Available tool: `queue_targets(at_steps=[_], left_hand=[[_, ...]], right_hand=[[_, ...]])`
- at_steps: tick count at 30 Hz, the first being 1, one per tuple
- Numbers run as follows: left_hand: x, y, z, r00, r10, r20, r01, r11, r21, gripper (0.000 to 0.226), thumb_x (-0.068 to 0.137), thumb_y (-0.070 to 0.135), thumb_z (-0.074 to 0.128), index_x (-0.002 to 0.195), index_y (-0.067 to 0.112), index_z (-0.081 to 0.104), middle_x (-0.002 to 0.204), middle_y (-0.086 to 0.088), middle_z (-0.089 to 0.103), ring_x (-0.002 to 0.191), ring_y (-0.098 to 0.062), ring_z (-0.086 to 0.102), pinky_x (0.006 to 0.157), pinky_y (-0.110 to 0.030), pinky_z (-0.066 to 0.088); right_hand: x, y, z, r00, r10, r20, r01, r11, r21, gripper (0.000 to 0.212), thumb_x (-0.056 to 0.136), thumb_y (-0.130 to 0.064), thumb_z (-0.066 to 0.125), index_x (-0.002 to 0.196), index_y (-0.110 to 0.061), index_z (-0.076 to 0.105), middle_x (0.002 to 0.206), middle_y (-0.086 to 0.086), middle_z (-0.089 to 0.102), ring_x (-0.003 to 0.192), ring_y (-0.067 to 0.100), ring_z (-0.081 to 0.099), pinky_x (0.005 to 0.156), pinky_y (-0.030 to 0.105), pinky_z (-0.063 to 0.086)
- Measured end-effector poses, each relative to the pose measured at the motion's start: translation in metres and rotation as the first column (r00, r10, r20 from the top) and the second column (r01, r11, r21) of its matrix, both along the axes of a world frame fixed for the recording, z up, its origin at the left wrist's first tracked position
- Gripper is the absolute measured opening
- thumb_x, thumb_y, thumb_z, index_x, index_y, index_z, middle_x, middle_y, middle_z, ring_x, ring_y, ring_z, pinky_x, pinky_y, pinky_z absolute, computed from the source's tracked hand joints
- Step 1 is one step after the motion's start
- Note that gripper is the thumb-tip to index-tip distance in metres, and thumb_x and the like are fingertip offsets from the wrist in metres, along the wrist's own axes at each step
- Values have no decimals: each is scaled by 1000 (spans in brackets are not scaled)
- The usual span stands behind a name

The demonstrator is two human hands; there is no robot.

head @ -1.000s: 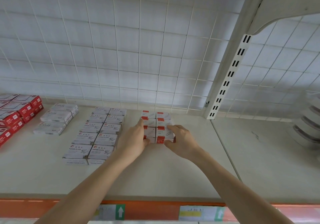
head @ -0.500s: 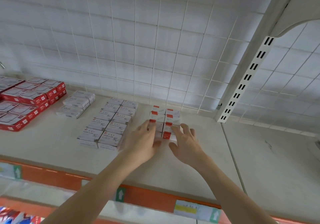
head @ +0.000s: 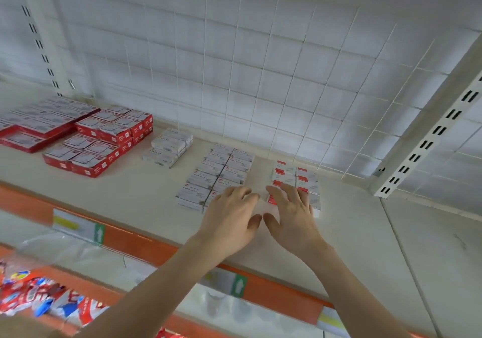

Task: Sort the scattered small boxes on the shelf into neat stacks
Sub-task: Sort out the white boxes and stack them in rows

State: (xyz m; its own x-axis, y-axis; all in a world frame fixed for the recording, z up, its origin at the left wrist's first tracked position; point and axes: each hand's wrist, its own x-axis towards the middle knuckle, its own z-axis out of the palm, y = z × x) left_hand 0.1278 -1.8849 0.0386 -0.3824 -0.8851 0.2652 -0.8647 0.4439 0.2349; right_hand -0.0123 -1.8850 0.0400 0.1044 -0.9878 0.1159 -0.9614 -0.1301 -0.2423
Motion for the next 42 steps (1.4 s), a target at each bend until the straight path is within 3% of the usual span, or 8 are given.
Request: queue_targets(at_steps=[7, 11, 13, 17, 19, 32, 38, 42], left_hand=[[89, -24, -14, 986, -155, -62, 147, 982, -118, 32, 51, 21, 83, 80, 13, 70, 81, 0, 67, 74, -22, 66, 53, -28, 53], [129, -39, -17, 976, -208, -63, 200, 972, -123, 23, 55, 22, 74, 77, 13, 69, 79, 1, 65, 73, -22, 65, 54, -27, 52], [141, -46, -19, 970, -229, -81, 222, 971, -87, 25, 59, 21, 70, 82, 12, 69, 84, -1, 65, 76, -24, 65, 56, -29, 53], [147, -43, -19, 957, -278, -83, 283, 958, 51, 42, 84, 24, 56, 125, 13, 51, 131, -2, 45, 120, -23, 44, 89, -30, 44], [150, -44, -22, 949, -301, -89, 309, 947, 91, 48, 88, 27, 50, 134, 17, 38, 140, 2, 32, 127, -18, 35, 93, -26, 39], [167, -52, -23, 907, -400, -131, 412, 908, 75, 49, 91, 31, 46, 138, 21, 36, 139, 6, 38, 127, -14, 35, 98, -25, 37], [173, -51, -22, 906, -390, -163, 398, 917, 16, 39, 89, 26, 48, 128, 19, 49, 128, 4, 49, 119, -18, 45, 89, -26, 42], [182, -53, -15, 897, -381, -223, 367, 924, -103, 24, 68, 24, 59, 89, 16, 68, 88, 4, 67, 77, -18, 66, 54, -21, 49]], right_hand=[[72, -12, -6, 985, -104, 136, 111, 993, -44, 50, 85, -19, 57, 133, -20, 44, 140, 7, 36, 129, 30, 25, 105, 38, 24], [108, -14, -18, 945, -184, 270, 218, 971, -101, 43, 71, -14, 59, 113, -7, 62, 118, 21, 55, 110, 44, 49, 93, 45, 36], [119, -14, -14, 921, -234, 313, 276, 956, -99, 42, 78, -7, 59, 119, -6, 57, 124, 18, 50, 119, 37, 44, 100, 37, 31], [128, -13, -13, 867, -307, 393, 344, 939, -25, 47, 84, -4, 55, 130, -9, 47, 131, 12, 43, 124, 26, 38, 104, 29, 29], [134, -13, -12, 838, -336, 429, 378, 926, -14, 47, 86, -5, 54, 132, -10, 45, 132, 11, 41, 123, 26, 40, 103, 30, 33], [140, -12, -14, 799, -431, 419, 485, 874, -26, 42, 86, -12, 56, 128, -11, 50, 132, 7, 43, 124, 25, 39, 105, 32, 32], [146, -13, -8, 835, -406, 372, 475, 872, -115, 40, 87, -12, 56, 126, -11, 51, 133, 7, 46, 126, 25, 33, 106, 32, 27], [157, -14, -2, 886, -328, 329, 406, 890, -207, 36, 85, -10, 60, 121, -7, 56, 126, 10, 52, 120, 30, 39, 95, 26, 25]])
